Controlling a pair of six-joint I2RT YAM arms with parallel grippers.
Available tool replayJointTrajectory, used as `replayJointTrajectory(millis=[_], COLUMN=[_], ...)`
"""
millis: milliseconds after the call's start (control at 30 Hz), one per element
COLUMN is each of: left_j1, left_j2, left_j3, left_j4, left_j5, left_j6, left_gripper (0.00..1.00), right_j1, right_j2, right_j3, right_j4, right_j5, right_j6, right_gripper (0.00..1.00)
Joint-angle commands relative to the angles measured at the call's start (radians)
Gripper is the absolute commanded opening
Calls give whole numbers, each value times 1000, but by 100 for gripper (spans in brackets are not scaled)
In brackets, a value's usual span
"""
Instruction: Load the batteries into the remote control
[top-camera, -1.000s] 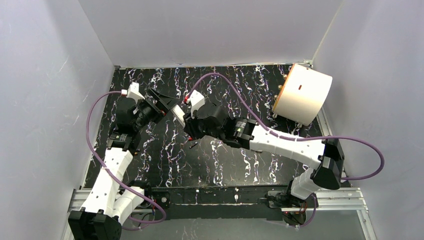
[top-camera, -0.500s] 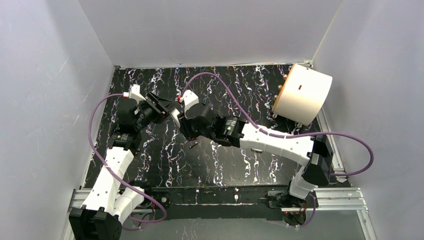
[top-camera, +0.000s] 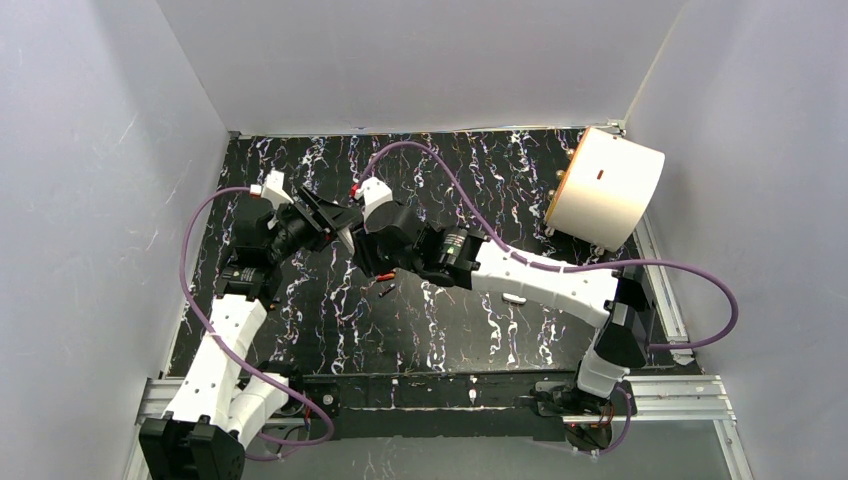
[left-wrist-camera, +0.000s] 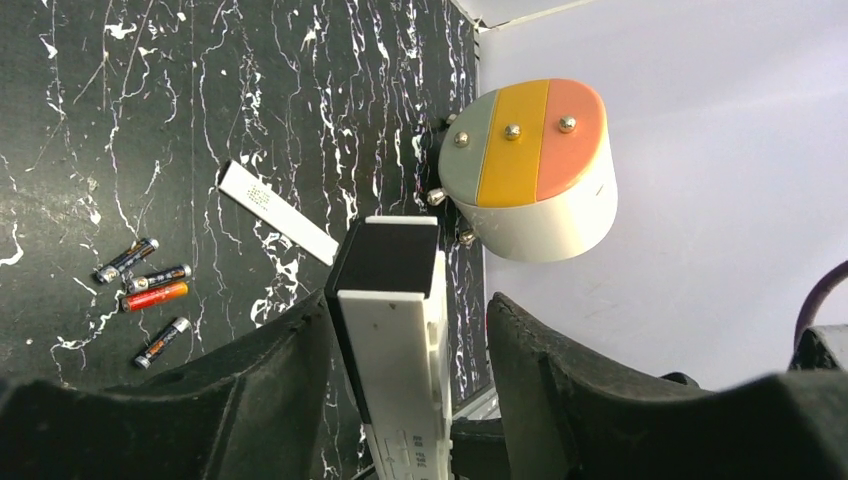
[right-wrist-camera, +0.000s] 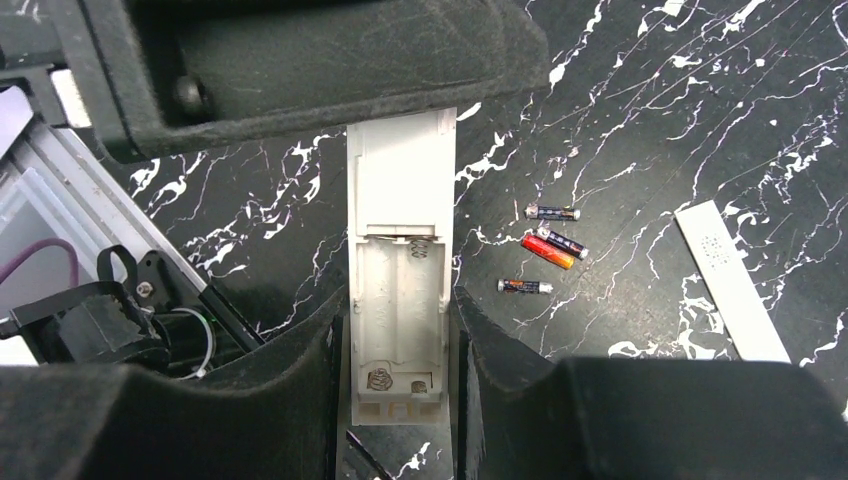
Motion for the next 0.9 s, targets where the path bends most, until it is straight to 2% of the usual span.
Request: replayJointTrajectory(millis=[0, 133, 300, 367, 433, 500, 567, 600, 633, 667, 700, 733, 800, 867], left_j1=[18, 21, 22, 22, 23, 22, 23, 21, 22, 23, 23, 22, 23, 23], left_j2=[-12, 5, 16, 27, 42, 53, 62, 64, 65, 66, 65, 64, 64, 65], left_j3=[28, 24, 16, 24, 31, 38, 44, 49, 58, 69, 82, 94, 136, 173], left_j4=[26, 54, 79, 79, 79, 79, 79, 73, 63, 43, 24, 6, -53, -133], left_j5=[55, 73, 71, 74, 89, 98, 101, 99, 95, 86, 71, 57, 12, -49], left_j6=[5, -15, -48, -41, -29, -20, -5, 8, 29, 57, 92, 125, 204, 305], left_gripper=[55, 47, 44, 39, 32, 19, 0, 0, 0, 0, 0, 0, 0, 0], right_j1=[-29, -53, -69, -70, -71, -71, -71, -70, -70, -71, -72, -73, -77, -87], right_j2=[-35, -44, -59, -66, -67, -67, -73, -79, -87, -100, -116, -138, -201, -268], right_j3=[-5, -20, -47, -55, -57, -58, -64, -67, -70, -76, -86, -100, -150, -223], right_j4=[34, 56, 78, 90, 97, 99, 108, 108, 107, 107, 110, 117, 159, 224], right_j5=[-41, -86, -119, -127, -140, -149, -158, -156, -149, -133, -112, -88, -45, -8], right_j6=[36, 55, 67, 63, 56, 50, 43, 41, 40, 38, 37, 36, 32, 39], right_gripper=[2, 3, 3, 3, 3, 3, 6, 13, 30, 52, 69, 80, 94, 97])
